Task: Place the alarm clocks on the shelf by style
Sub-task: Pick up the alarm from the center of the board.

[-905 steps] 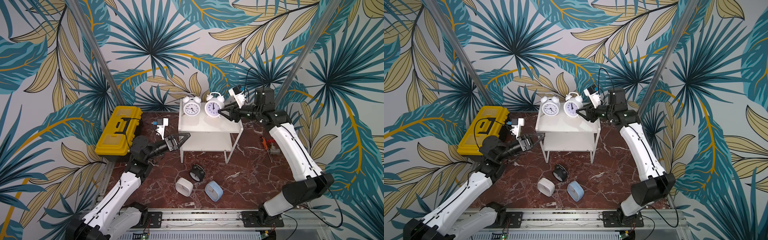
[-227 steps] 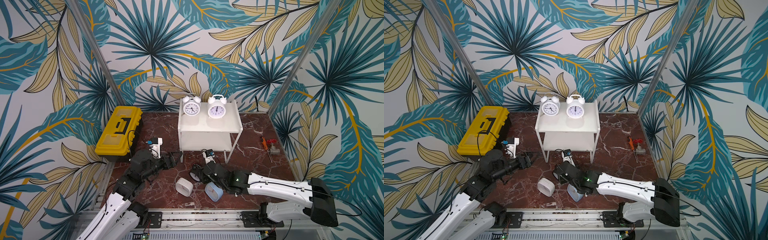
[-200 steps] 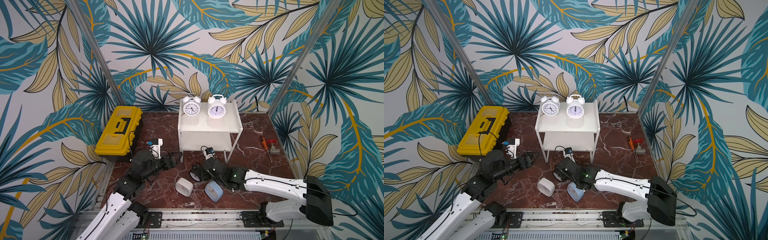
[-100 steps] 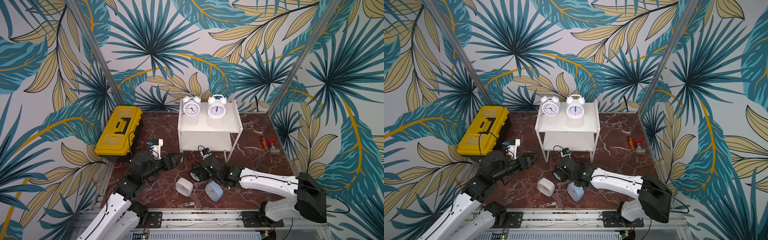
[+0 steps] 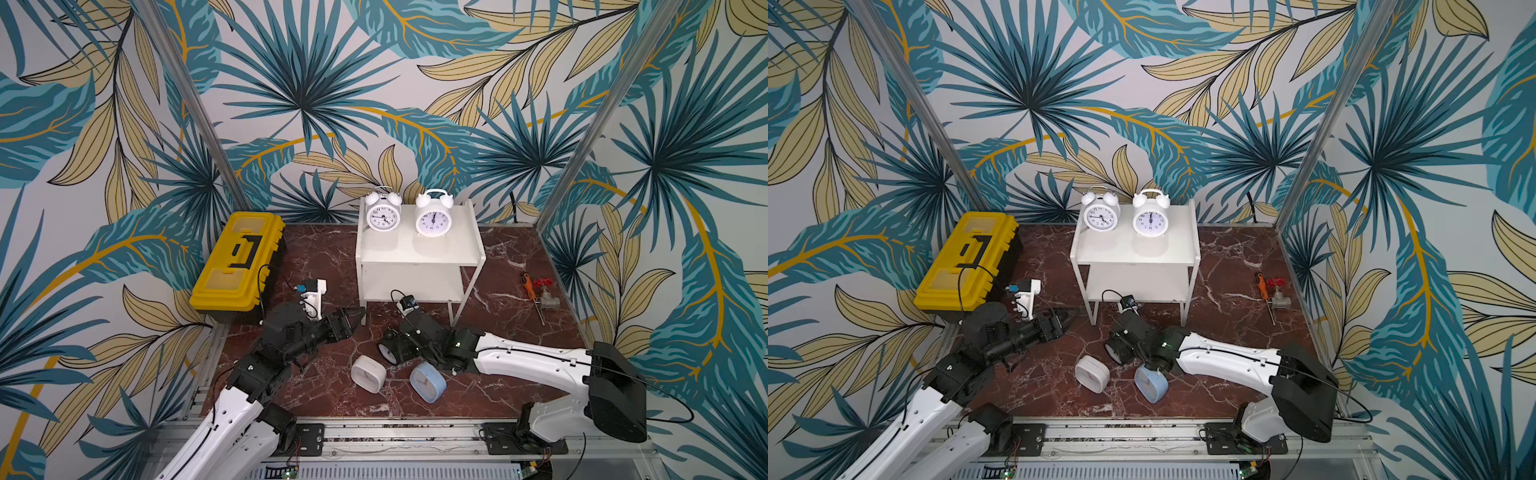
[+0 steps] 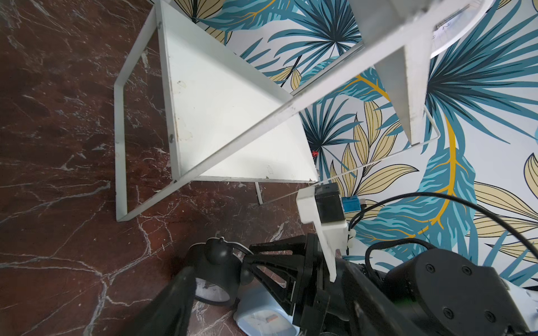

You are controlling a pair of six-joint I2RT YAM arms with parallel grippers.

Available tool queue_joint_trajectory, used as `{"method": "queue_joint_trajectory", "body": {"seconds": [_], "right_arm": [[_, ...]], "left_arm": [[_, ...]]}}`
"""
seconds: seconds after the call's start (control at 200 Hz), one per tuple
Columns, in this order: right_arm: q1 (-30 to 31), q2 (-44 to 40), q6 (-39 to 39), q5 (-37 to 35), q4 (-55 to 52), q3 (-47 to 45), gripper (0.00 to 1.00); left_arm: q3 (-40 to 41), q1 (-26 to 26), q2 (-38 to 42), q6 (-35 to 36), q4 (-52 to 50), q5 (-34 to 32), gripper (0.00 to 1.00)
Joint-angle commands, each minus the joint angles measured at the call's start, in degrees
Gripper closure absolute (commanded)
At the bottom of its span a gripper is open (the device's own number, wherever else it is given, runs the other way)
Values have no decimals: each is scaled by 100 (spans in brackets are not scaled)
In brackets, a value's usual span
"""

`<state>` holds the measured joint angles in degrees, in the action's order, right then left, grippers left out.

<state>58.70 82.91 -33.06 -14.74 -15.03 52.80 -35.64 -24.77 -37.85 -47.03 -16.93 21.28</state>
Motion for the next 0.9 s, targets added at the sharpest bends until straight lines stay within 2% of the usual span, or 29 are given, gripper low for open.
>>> {"method": "queue_joint_trajectory", "body": {"seconds": [0.0,0.165,0.371,0.576,0.676,0.896], "right_arm": [[1,193,63,-92,-218,151,84],[0,183,105,-141,-210,178,100],[127,-184,247,-313,-364,188,100],[382,-1182,469,-672,-581,20,100],[393,-1823,631,-486,-526,-235,100],[384,-3289,827,416,-271,-838,100]], "left_arm": [[127,42,5,79,77,78,19],[170,48,56,88,68,81,19],[206,76,102,97,40,74,19],[174,147,101,235,-124,-24,18],[106,271,113,277,-205,36,17],[-75,363,111,439,-120,318,15]]}}
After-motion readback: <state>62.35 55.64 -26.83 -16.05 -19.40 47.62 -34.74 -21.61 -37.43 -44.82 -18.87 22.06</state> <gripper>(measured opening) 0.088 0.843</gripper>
